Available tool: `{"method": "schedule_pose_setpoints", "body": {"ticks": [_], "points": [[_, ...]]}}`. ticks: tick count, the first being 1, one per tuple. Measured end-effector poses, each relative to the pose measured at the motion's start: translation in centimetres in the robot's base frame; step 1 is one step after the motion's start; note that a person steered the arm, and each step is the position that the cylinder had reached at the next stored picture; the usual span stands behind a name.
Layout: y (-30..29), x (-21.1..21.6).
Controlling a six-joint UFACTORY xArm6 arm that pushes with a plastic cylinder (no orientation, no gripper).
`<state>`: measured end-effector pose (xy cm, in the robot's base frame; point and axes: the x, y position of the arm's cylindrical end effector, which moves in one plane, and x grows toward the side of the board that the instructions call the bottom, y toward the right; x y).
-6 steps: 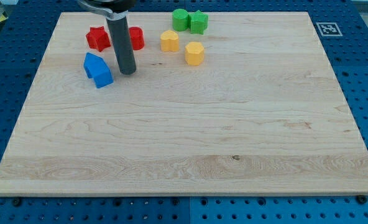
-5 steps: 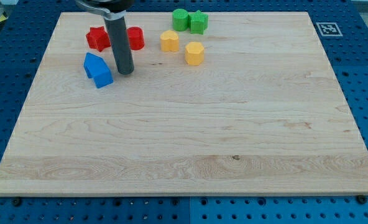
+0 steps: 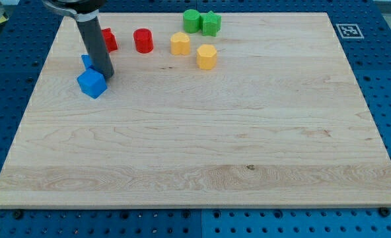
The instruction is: Slightly move down the blue cube
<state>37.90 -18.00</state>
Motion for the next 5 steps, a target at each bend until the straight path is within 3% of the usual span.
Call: {"method": "schedule_pose_setpoints", "body": {"ticks": [3, 5], "points": [[-1.5, 0.0], [0.6, 0.7]]}}
